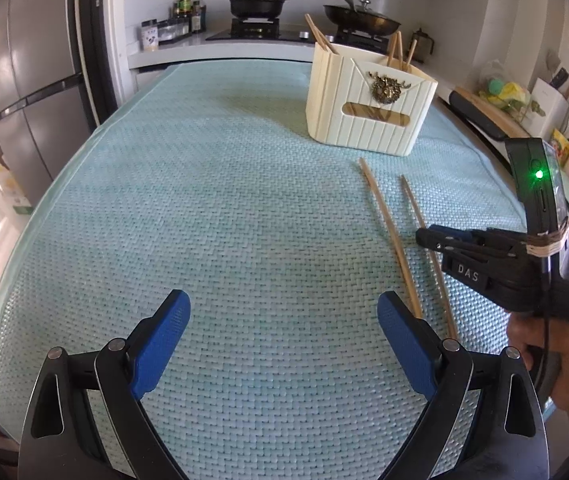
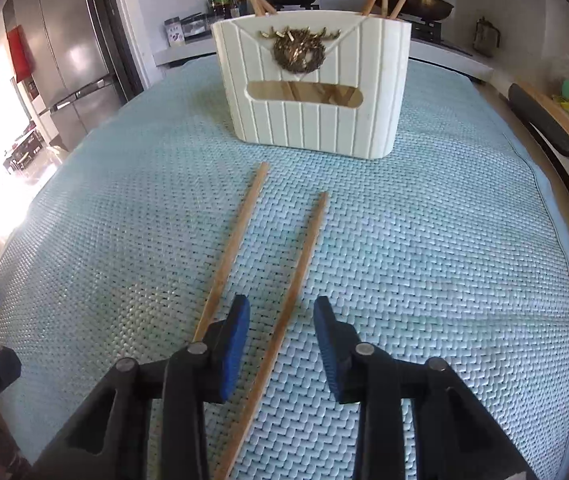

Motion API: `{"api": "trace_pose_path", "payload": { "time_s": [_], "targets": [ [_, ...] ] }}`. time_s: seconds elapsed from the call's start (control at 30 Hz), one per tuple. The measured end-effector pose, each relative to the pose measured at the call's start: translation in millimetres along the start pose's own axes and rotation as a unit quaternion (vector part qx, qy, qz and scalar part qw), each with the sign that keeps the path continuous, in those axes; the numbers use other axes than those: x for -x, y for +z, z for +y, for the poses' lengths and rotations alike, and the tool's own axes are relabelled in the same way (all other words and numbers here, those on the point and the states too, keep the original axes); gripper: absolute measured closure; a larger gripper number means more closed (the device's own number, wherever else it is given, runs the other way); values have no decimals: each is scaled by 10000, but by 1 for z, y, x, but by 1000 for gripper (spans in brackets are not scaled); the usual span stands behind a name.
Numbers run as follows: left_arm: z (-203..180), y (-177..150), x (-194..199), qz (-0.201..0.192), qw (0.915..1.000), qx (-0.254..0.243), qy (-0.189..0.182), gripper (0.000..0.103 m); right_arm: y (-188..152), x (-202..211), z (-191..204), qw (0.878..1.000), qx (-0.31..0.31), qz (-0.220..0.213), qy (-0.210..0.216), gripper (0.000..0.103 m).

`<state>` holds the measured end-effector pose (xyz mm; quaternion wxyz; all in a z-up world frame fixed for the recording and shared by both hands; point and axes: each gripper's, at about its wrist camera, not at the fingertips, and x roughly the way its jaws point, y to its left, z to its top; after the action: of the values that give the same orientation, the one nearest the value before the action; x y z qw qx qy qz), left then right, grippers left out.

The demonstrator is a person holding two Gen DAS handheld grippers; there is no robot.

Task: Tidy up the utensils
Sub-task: 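Move both tools toward the last two chopsticks on the towel, then grasp a chopstick with the left tool while the right tool grasps the other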

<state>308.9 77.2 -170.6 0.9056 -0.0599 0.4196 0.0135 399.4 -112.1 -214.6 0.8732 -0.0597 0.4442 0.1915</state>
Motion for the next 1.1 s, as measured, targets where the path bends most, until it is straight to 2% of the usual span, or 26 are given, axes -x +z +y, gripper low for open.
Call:
{"api": "trace_pose_path", "payload": {
  "time_s": [0.1, 0.27, 0.37, 0.5, 0.6, 0.67, 0.77, 0.87, 0.9, 0.93, 1.1],
  "targets": [
    [-5, 0, -5, 60, 9999, -54, -84, 8, -8, 6, -4, 9998, -60, -35, -161, 93],
    [-25, 11, -20, 83, 9991, -240, -326, 8, -24, 19, -28, 9981, -390, -28, -477, 93],
    [-47, 24, -36, 24, 9984, -449, -340, 8, -35, 28, -36, 9972, -477, -64, -566, 93],
    [-80, 38, -70, 103, 9961, -868, -117, 8, -49, 38, -41, 9964, -580, -131, -608, 93],
    [-91, 41, -94, 187, 9931, -1124, 267, 10, -56, 43, -44, 9959, -638, -143, -625, 93],
    [-85, 41, -102, 307, 9929, -1095, 360, 19, -60, 45, -46, 9956, -658, -139, -646, 93],
    [-64, 41, -98, 358, 9964, -768, -39, 37, -66, 49, -57, 9953, -721, -169, -631, 93],
    [-53, 38, -90, 312, 9967, -712, -240, 66, -71, 51, -64, 9950, -785, -227, -578, 93],
    [-51, 36, -88, 312, 9966, -736, -204, 86, -72, 52, -65, 9948, -798, -238, -579, 93],
    [-49, 33, -86, 308, 9965, -759, -173, 96, -72, 52, -66, 9948, -795, -237, -589, 93],
    [-29, 21, -72, 343, 9969, -645, -291, 97, -73, 52, -66, 9950, -785, -258, -567, 93]
  ]
}}
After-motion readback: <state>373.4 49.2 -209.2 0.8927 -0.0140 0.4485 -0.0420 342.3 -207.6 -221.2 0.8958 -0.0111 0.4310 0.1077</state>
